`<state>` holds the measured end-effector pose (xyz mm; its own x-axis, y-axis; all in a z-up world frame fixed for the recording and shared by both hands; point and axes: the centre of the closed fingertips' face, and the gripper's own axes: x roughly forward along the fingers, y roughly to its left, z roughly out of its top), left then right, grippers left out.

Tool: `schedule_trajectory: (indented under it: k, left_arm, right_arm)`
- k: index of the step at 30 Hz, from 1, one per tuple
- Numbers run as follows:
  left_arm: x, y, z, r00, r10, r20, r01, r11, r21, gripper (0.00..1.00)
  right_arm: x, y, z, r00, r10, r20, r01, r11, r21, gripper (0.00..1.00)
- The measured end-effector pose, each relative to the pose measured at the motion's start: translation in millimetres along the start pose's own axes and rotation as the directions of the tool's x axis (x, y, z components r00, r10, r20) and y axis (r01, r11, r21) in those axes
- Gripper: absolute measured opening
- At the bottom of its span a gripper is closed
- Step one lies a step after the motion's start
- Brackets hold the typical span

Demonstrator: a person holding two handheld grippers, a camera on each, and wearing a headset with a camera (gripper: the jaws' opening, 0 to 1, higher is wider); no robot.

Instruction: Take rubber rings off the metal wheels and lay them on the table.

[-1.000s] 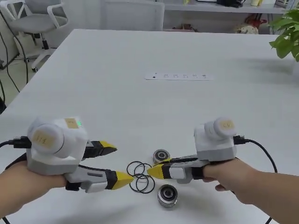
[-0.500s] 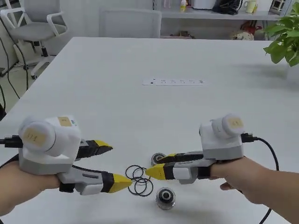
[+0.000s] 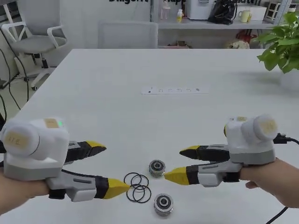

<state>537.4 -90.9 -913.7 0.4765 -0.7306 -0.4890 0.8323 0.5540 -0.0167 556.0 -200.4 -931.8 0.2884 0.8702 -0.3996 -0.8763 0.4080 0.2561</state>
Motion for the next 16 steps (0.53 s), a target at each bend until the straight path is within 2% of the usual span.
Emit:
schedule_trajectory:
  k: [9, 16]
  left_arm:
    - [-2.4, -2.9, 1.3, 1.0000, 0.005, 0.006, -0.005, 1.000, 0.003, 0.75]
    - [-4.4, -4.5, 2.6, 0.9998, 0.009, 0.017, -0.009, 1.000, 0.001, 0.78]
  right_arm:
    - [-27.2, 1.8, -6.3, 0.9998, -0.022, -0.001, 0.022, 0.998, -0.054, 0.70]
    - [-40.6, 4.5, -14.7, 0.9992, -0.035, -0.021, 0.032, 0.995, -0.097, 0.75]
